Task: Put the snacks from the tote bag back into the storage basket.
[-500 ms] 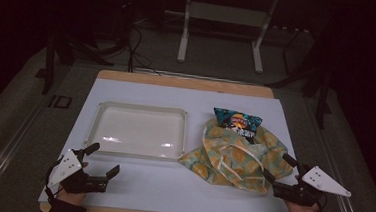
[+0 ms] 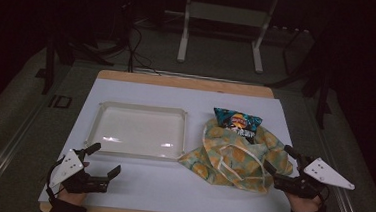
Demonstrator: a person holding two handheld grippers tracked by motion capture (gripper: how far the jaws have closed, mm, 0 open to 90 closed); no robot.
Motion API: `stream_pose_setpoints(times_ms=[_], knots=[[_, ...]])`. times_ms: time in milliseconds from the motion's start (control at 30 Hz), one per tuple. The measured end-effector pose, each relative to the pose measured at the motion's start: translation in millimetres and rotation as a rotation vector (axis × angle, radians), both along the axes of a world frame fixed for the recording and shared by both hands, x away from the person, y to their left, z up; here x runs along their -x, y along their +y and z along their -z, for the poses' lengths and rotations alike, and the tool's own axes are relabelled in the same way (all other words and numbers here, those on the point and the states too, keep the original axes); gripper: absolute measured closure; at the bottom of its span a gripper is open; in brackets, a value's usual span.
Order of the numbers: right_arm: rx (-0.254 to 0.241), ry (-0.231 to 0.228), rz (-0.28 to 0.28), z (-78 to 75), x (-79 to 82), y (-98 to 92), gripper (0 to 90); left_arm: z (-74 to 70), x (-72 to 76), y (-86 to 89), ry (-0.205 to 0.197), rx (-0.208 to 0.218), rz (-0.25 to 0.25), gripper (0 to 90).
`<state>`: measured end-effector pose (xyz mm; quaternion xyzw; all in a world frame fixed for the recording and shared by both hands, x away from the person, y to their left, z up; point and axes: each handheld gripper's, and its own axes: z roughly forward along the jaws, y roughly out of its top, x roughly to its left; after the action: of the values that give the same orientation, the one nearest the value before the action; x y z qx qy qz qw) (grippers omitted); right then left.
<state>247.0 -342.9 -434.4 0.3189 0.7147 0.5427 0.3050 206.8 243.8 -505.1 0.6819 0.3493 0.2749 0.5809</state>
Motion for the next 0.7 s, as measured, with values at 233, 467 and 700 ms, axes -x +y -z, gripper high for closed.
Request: stream_pose_setpoints(times_ms=[233,467,700], knots=[[-0.028,-0.009,-0.013,-3.5,-1.0,0.1,14.4,0.6,-0.5,-0.7,0.002,0.003,0.005,1.3],[-0.025,-0.014,-0.010,1.4,3.9,1.1,14.1,-0.2,0.5,-0.8,-0.004,-0.001,0.006,1.3],[-0.027,-0.002,0.007,4.7,2.1,-2.4,13.2,-0.1,0.2,-1.2,-0.002,-0.003,0.009,1.3]])
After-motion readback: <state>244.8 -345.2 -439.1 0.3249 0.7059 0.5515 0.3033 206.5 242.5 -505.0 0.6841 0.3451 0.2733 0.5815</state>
